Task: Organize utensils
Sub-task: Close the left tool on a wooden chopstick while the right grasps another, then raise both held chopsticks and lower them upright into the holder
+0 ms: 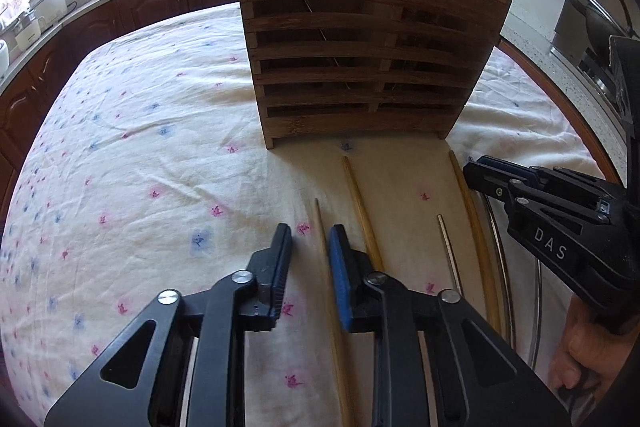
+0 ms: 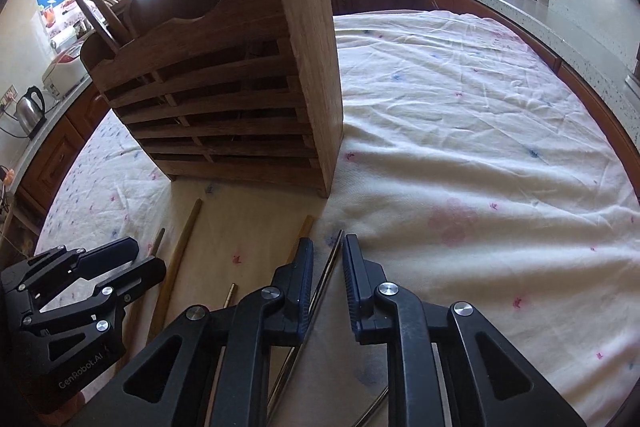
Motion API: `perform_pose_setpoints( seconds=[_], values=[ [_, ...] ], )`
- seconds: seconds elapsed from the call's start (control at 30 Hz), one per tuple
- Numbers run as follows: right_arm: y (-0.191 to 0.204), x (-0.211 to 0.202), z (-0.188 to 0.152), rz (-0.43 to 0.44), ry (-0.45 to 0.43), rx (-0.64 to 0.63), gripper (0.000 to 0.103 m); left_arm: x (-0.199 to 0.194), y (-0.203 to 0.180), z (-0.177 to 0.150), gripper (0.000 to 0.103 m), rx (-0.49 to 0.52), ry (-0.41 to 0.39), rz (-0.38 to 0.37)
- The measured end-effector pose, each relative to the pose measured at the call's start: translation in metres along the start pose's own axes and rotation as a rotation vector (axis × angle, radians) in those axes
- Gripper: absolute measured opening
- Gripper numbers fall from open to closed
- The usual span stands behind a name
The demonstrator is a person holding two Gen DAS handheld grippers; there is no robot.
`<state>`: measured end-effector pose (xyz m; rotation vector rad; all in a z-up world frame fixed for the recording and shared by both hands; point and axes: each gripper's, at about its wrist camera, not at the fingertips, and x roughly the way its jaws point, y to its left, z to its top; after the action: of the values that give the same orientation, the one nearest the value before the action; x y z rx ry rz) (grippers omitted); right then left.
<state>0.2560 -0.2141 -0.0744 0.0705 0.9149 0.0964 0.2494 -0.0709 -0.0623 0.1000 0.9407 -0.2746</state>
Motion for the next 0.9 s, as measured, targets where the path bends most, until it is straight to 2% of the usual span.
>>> perform_pose_setpoints(
  seconds=[0.03,0.1,0.3,0.6,0.9],
  values=[
    [0.001,0.000,-0.001,-0.010,-0.006,-0.010,0.013,0.000,0.001,0.000,0.007,-0.006,0.002,-0.008],
    [-0.001,-0.001,-0.001,-0.004,-0.010,-0.002,0.009,-0.001,0.006,0.001,0.006,-0.028,0.008,-0.033],
    [-0.012,-0.015,-0.004,0.083,-0.031,0.089,0.005,-0.023,0.024,-0.006,0.005,-0.078,-0.012,-0.093],
    [-0.009,-0.097,-0.001,0.220,-0.179,0.129,0.004,-0.104,0.053,-0.007,0.004,-0.151,-0.153,-0.183],
    [-0.010,-0.168,0.011,0.257,-0.336,0.113,0.004,-0.164,0.065,0.000,0.004,-0.192,-0.282,-0.212]
  ],
)
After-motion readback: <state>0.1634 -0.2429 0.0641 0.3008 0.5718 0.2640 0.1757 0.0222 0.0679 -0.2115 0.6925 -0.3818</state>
